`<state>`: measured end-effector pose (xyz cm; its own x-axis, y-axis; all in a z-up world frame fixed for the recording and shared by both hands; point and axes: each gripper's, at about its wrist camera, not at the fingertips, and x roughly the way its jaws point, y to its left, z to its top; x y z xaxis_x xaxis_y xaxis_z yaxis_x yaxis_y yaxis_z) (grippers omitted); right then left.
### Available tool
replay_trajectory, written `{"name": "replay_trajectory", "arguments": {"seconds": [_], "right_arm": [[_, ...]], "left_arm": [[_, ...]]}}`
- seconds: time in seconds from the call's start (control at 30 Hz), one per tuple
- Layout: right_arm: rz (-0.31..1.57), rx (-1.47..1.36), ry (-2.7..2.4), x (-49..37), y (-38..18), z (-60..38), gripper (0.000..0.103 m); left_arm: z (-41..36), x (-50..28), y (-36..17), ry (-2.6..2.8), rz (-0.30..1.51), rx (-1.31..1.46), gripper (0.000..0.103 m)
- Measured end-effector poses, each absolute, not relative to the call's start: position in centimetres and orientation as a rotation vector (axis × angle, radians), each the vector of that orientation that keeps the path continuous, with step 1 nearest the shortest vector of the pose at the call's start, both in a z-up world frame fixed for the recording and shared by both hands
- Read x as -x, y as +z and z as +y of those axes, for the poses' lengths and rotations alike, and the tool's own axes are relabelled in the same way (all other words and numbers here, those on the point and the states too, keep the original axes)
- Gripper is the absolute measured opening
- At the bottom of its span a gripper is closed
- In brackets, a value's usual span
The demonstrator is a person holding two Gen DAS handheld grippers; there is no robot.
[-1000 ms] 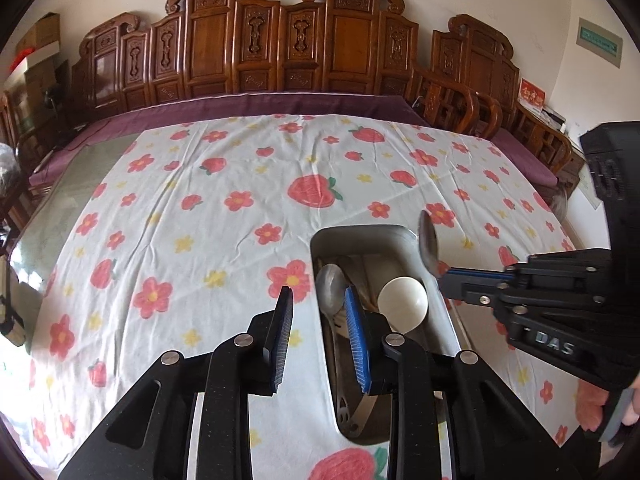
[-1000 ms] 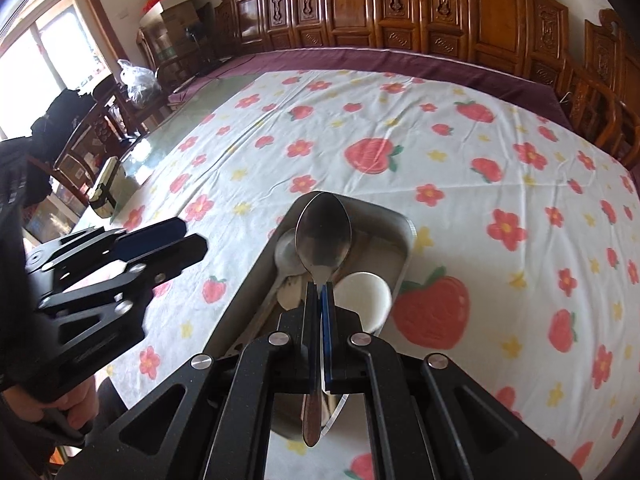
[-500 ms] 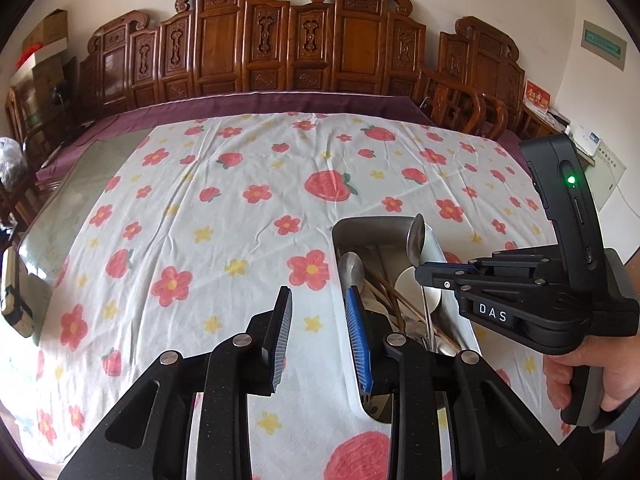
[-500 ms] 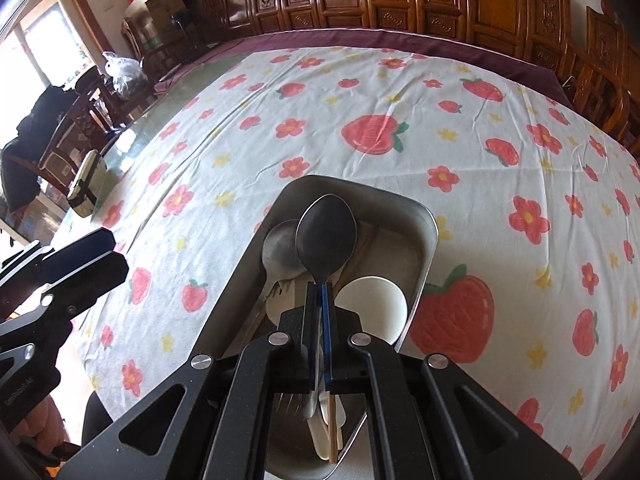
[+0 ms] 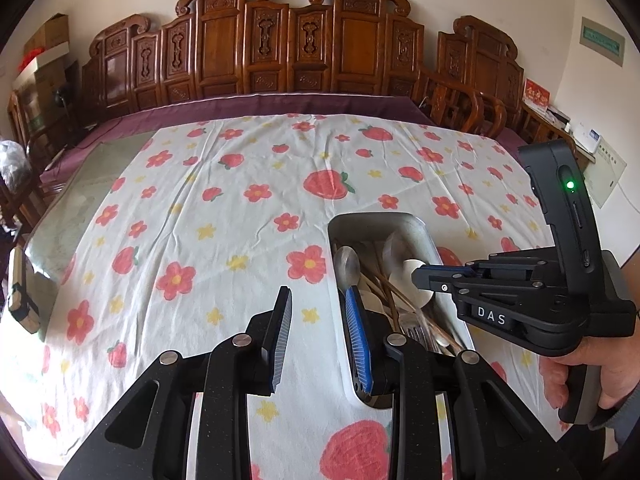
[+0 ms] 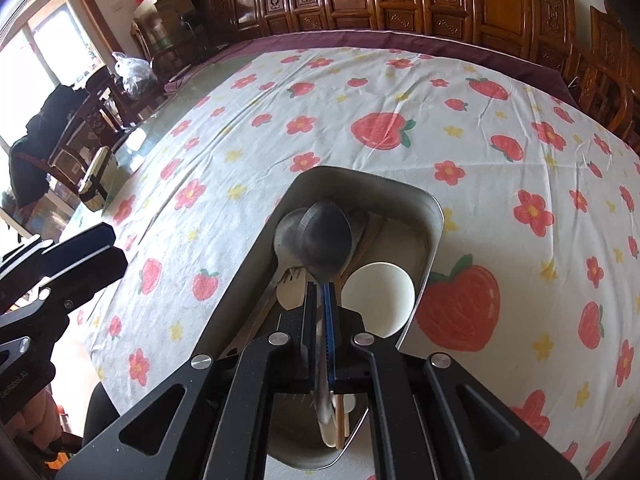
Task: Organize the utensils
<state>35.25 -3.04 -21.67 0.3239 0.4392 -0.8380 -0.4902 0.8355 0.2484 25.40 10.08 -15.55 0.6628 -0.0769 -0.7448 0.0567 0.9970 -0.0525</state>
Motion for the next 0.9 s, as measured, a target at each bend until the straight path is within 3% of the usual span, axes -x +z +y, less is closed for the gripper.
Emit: {"name": "replay_trajectory", "arguments": {"seconds": [0.2,0.3,0.33,0.43,0.5,0.53,0.77,0.9], "right_arm": [[1.043,0.072,0.589,-33.6,-20.1,-4.2,0.007],[0.987,0.057,0.583,-31.8,-18.4,-5.7,0.029],[0.97,0.058,0.577,-31.2,-17.9,-6.3,0.037],[0.934,0.048,0.553,-29.4,-16.7,-7.9,0.05],[0.911,0.04,0.534,-28.1,-15.9,-9.1,0.061],[0.893,0.036,0.521,-27.2,-15.4,-9.9,0.067],[0.82,0.021,0.445,-23.1,-13.4,-13.9,0.093],[0.8,0.014,0.423,-20.9,-13.1,-15.6,0.1]], "left_arm": [[9.6,-24.6,-14.9,-0.066,0.836,0.018,0.026],[9.0,-23.7,-14.1,-0.063,0.821,0.01,0.03],[8.8,-23.4,-13.9,-0.064,0.814,0.008,0.038],[7.9,-22.3,-13.2,-0.071,0.798,-0.006,0.043],[6.9,-21.3,-12.7,-0.078,0.784,-0.035,0.05],[6.6,-21.0,-12.5,-0.082,0.776,-0.041,0.058],[4.2,-18.0,-11.6,-0.098,0.748,-0.052,0.087],[3.0,-16.4,-11.5,-0.1,0.739,-0.054,0.094]]}}
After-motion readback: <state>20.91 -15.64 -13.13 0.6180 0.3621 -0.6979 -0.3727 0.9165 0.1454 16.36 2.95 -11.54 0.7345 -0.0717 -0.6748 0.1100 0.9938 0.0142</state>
